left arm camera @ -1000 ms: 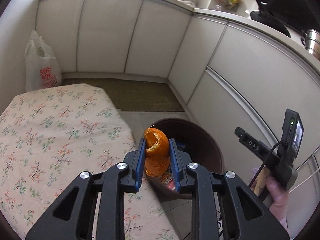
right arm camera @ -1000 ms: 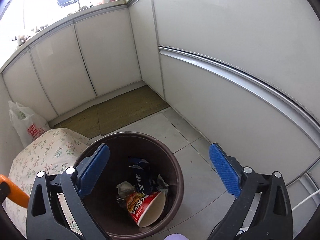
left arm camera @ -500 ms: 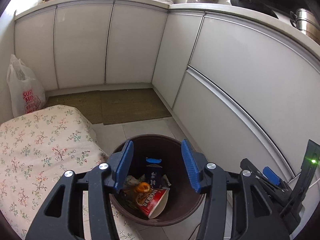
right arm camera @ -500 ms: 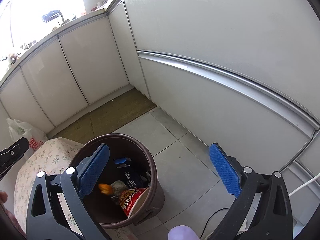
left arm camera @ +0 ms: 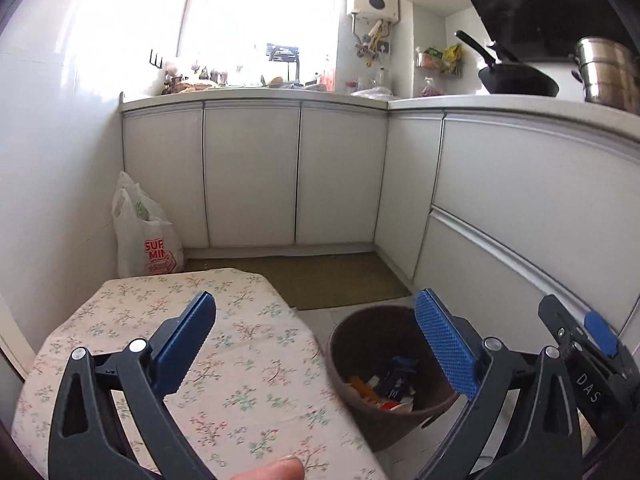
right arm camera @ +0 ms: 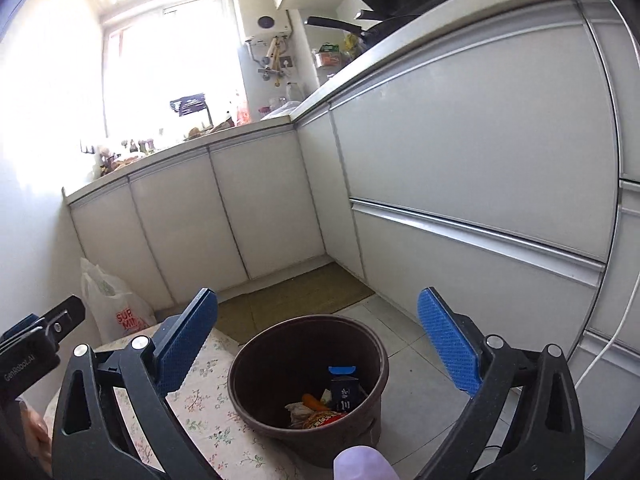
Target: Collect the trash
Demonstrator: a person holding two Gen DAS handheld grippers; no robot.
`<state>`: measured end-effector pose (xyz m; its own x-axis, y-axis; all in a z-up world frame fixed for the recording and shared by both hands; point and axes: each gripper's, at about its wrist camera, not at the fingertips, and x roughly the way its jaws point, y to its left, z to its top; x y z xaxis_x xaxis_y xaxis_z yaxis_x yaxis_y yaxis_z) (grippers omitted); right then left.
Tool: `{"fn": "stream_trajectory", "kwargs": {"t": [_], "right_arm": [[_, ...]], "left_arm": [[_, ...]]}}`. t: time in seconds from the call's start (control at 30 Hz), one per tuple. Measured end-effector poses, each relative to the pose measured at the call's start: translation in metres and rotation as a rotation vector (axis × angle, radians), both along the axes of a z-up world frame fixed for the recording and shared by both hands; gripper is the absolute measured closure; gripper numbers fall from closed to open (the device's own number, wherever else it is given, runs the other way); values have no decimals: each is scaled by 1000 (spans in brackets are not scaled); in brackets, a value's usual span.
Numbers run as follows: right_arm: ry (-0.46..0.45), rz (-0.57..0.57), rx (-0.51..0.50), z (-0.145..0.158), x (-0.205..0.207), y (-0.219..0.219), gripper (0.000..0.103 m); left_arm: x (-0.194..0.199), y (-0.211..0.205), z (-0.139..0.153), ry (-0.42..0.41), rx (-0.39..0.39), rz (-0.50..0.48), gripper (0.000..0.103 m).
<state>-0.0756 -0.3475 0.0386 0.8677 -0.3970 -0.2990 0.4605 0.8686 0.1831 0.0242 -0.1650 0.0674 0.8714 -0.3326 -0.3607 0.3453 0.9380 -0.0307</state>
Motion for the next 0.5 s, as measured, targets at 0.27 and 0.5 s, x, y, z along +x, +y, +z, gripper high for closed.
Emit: {"fn": "stream_trajectory", "kwargs": {"t": [0.27,0.5], "right_arm": [[19,17,-49,2,-8,29,7],[72,69,-96,-5,2,47,7]], "left_arm": [[-11,34,-21,76,-3,-2,6],[-4,47,-33,123,-15,31,6]]}}
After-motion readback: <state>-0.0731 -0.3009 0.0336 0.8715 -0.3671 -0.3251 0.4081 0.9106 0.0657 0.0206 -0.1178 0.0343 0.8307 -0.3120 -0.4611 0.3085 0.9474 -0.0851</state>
